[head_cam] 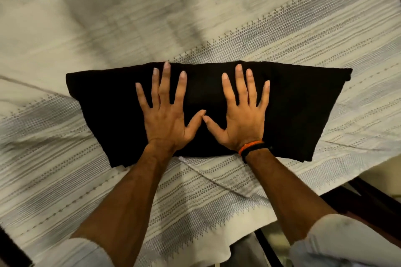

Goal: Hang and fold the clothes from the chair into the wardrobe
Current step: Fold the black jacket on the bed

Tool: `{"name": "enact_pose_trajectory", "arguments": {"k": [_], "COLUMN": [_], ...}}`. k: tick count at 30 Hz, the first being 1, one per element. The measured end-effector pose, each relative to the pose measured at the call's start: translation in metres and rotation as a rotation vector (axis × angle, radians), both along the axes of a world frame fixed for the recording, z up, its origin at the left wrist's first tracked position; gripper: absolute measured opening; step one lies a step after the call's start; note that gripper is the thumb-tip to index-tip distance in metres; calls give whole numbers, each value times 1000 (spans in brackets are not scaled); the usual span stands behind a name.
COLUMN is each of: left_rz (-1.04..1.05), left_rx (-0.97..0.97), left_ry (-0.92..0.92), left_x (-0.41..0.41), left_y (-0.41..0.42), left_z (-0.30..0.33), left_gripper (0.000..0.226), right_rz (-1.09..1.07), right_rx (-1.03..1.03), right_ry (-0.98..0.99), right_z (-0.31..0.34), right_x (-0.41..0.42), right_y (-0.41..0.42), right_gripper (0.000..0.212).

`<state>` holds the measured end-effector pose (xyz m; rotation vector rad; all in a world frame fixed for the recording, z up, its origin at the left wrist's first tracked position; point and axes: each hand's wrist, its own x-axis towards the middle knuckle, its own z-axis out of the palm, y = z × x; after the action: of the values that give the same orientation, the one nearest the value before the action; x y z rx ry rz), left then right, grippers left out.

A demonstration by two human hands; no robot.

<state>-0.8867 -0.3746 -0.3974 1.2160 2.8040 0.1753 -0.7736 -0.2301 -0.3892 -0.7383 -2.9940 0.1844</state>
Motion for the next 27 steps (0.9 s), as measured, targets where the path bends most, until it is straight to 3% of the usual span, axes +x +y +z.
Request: {"name": "enact_pose_trajectory", "arguments": {"k": [7,12,17,27], "left_rz": [4,151,164,169], "left_rx": [-33,-65,-109,80], "left_ry": [-51,-18,-44,69], "left_x": [-6,-20,-29,-28], "left_y": [-3,-36,-57,-54], "left_z": [38,63,41,-7], "left_gripper": [87,84,86,85], "right_rz": [-12,-124,-135,-130], "right_rx": [-75,2,45,47], "right_ry": [-78,-70,-150,-38], "right_z": [39,64,44,-2], "right_x": [-2,23,35,32], "right_y": [4,24,34,35], "right_gripper": [92,90,90,91]}}
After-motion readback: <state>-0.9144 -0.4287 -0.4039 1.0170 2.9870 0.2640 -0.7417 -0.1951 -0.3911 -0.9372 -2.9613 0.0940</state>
